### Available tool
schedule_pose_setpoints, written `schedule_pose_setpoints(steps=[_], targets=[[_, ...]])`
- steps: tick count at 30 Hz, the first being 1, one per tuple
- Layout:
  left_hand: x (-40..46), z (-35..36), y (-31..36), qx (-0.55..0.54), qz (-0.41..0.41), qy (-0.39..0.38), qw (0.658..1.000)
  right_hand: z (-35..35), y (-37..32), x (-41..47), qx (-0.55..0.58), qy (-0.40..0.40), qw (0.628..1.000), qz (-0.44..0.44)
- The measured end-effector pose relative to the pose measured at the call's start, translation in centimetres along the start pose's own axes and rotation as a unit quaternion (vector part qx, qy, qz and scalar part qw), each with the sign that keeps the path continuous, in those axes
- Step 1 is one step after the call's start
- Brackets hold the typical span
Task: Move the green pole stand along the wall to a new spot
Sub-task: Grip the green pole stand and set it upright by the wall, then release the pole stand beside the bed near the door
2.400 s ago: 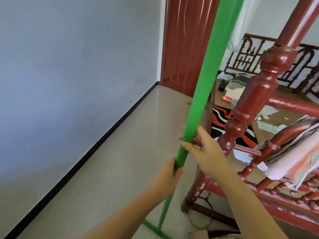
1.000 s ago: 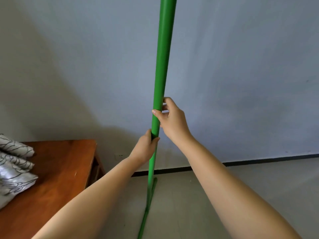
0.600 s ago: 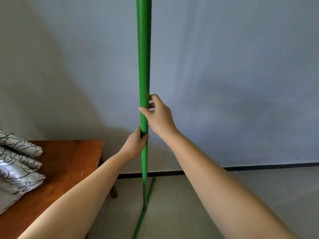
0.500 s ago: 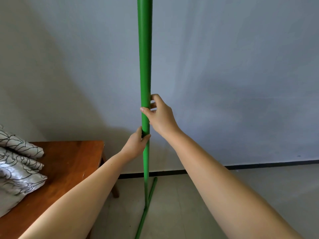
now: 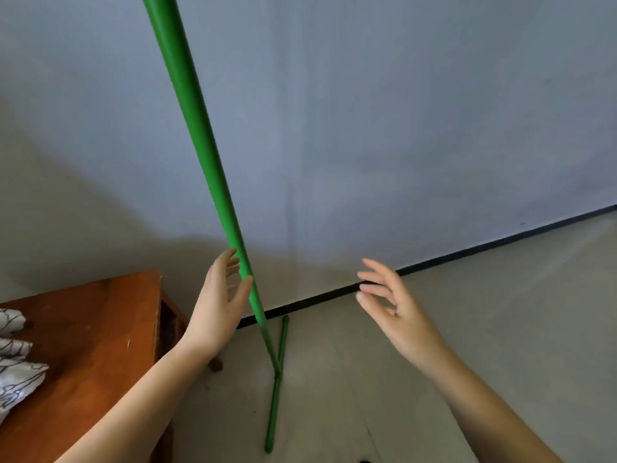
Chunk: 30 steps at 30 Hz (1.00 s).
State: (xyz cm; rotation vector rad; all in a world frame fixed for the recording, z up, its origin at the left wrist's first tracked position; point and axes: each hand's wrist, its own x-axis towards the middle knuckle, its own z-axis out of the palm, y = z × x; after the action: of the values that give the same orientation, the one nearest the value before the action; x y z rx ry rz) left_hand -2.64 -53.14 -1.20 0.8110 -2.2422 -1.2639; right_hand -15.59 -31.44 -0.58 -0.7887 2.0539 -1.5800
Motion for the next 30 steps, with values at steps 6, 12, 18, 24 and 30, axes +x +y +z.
schedule_pose_setpoints(steps=[6,12,18,24,30], targets=[[-7.3,3.5,0.1,-0.043,0.01,-0.132,0.99,-4.6,5.4,-13.0,0.045,0.176,0.976,0.118],[-11.6,8.9,1.1,-0.045,-0.024,-0.222,0.974,-6.7,8.2,-21.9,0.077,0.353,0.915,0.179],[-14.0,17.3,4.8,-0.047,-0.038,-0.27,0.961,-11.1,10.5,-25.8,0.124,0.442,0.867,0.193],[-14.5,26.0,9.9,-0.067,-0.023,-0.308,0.949,-18.0,12.9,-29.2,0.142,0.53,0.807,0.219],[-13.5,33.7,13.3,-0.06,-0.02,-0.345,0.936,-22.9,16.9,-31.0,0.181,0.592,0.744,0.252]])
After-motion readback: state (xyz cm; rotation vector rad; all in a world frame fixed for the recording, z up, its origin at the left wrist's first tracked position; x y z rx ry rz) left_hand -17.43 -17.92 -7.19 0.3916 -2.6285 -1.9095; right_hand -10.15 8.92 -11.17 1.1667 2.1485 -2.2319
